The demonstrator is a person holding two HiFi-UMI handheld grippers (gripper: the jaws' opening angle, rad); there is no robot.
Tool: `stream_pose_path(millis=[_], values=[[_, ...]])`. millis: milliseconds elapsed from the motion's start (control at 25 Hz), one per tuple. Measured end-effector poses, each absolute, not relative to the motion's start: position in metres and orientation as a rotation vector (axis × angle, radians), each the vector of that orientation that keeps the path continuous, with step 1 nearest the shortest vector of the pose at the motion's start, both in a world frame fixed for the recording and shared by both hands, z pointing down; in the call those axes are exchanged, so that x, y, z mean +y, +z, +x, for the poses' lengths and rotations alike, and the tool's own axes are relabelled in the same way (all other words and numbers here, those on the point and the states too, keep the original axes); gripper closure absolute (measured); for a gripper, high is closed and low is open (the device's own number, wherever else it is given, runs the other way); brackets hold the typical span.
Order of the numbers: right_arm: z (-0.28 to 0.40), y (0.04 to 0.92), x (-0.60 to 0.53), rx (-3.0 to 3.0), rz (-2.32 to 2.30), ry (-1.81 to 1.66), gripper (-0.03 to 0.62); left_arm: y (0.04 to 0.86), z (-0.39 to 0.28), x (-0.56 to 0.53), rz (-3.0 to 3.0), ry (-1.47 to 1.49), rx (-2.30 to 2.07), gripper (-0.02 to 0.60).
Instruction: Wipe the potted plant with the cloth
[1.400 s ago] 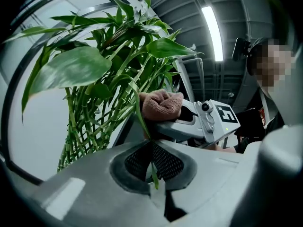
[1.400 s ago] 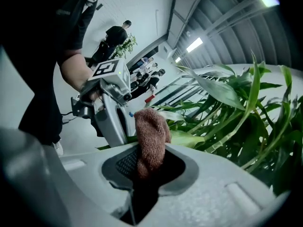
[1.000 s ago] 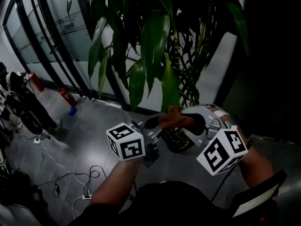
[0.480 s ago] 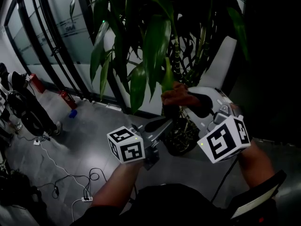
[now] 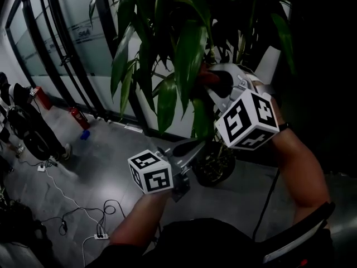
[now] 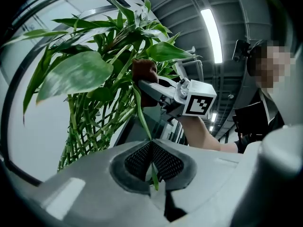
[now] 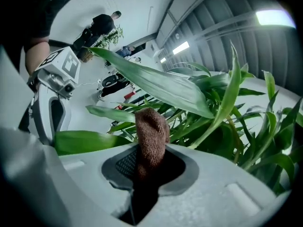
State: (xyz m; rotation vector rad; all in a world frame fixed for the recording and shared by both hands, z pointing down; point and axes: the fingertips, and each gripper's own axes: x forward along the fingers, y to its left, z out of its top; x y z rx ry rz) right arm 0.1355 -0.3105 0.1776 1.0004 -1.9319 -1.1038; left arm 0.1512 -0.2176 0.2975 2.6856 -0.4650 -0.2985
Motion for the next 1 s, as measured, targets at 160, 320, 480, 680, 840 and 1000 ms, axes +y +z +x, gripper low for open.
stream_pose_path(millis=[160, 320, 480, 680, 840, 1000], values=[[0.132, 0.192, -0.297, -1.895, 0.963, -1.151, 0.53, 0.298, 0.151, -0.218, 2.689, -0.291, -0.464, 0.561], [0.132, 0.208, -0.282, -1.855, 0.929, -1.188, 0.53, 0.298, 0.151, -0.217, 2.687, -0.288, -0.458, 0.563], [0.134, 0.227, -0.27, -1.845, 0.89, -1.166, 0.53, 0.298, 0.151, -0.218, 2.686, -0.282, -0.46, 0.563], [0.132, 0.254, -0.254, -1.918, 0.807, -1.082, 0.53, 0.298, 0.153, -0.216, 2.691, -0.272, -0.455, 0.563], [0.131, 0.271, -0.235, -2.015, 0.737, -0.977, 0.53, 0.297, 0.151, -0.216, 2.692, -0.268, -0.463, 0.563], [0.13, 0.28, -0.214, -2.091, 0.656, -0.85, 0.53, 0.298, 0.149, -0.217, 2.691, -0.268, -0.474, 0.563]])
